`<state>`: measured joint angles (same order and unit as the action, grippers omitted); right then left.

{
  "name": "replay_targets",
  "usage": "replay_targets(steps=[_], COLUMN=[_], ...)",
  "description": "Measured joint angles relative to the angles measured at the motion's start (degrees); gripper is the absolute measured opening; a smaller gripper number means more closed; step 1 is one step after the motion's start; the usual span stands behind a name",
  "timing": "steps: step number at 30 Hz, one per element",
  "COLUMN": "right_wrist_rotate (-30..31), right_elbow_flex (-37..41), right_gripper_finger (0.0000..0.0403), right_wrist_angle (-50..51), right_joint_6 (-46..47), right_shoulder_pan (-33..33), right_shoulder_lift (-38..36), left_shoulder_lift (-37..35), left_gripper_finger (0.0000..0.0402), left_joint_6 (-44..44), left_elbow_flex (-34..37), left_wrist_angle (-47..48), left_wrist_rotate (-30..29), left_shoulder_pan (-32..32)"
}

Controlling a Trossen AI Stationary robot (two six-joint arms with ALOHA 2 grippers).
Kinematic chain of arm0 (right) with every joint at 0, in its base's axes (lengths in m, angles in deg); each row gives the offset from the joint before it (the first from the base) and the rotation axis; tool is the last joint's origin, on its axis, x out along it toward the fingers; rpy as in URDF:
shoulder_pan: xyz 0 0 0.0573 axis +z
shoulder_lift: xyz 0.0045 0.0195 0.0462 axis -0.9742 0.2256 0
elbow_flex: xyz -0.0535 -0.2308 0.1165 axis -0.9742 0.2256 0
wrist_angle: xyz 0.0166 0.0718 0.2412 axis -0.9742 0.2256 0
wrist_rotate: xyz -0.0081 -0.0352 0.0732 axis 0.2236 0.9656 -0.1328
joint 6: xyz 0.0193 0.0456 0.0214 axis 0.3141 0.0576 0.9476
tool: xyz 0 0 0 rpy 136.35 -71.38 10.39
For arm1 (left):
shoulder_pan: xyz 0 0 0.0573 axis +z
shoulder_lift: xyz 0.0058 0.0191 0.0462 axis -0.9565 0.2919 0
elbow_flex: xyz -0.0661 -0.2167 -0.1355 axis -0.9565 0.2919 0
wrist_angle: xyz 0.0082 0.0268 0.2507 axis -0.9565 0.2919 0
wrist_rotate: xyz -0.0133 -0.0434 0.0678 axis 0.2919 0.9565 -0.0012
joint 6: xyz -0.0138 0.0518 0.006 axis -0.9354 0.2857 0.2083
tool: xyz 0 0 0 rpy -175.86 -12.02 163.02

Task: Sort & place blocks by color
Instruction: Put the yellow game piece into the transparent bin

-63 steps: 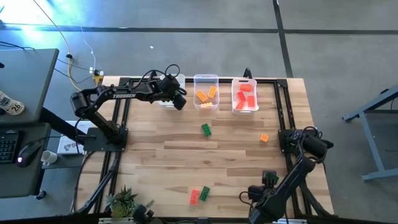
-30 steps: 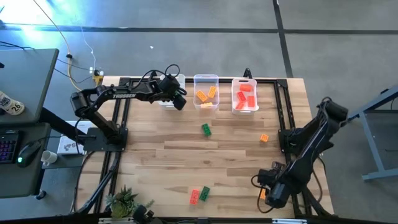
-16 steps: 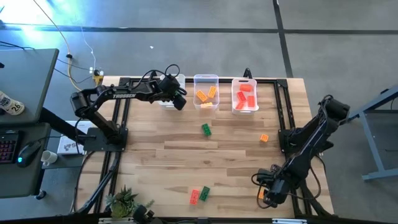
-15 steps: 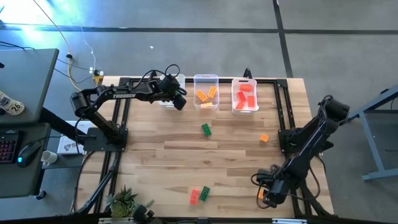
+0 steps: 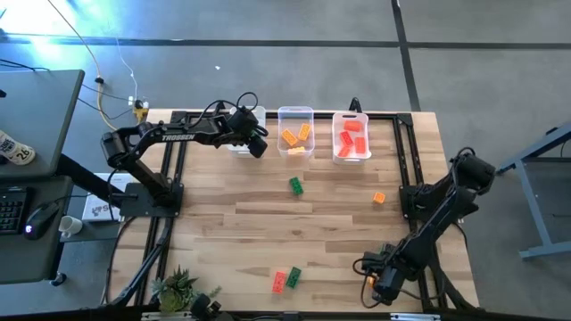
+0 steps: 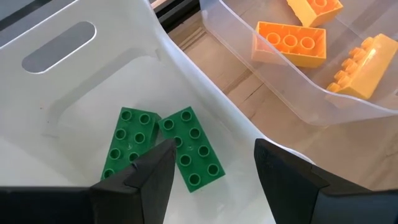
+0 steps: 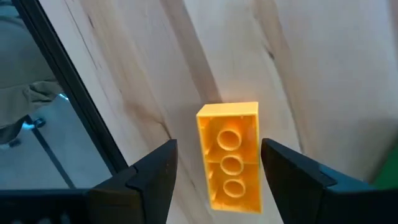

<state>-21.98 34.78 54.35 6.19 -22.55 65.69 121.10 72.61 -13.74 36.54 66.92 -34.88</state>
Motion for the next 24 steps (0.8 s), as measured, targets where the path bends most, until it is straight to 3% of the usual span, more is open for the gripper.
replay_targets(steps=[12,24], right_wrist_rotate=[0.23,-0.21], right_elbow_flex=[0.00,-0.22], right_gripper_finger=[0.0199,0.0111], right_wrist_angle=[-0.72,-0.28], right_joint_6=[0.88,2.59], right_shoulder_pan=[0.02,-1.30], right_shoulder_lift=[3.64,5.63], left_shoulder_lift=[0.00,0.00], left_gripper_finger=[0.0207,0.0207], left_joint_6=[0.00,0.00], left_elbow_flex=[0.00,0.00], left_wrist_angle=[-0.03,-0.04], left_wrist_rotate=[-0.28,-0.08], left_shoulder_pan=[0.00,0.00])
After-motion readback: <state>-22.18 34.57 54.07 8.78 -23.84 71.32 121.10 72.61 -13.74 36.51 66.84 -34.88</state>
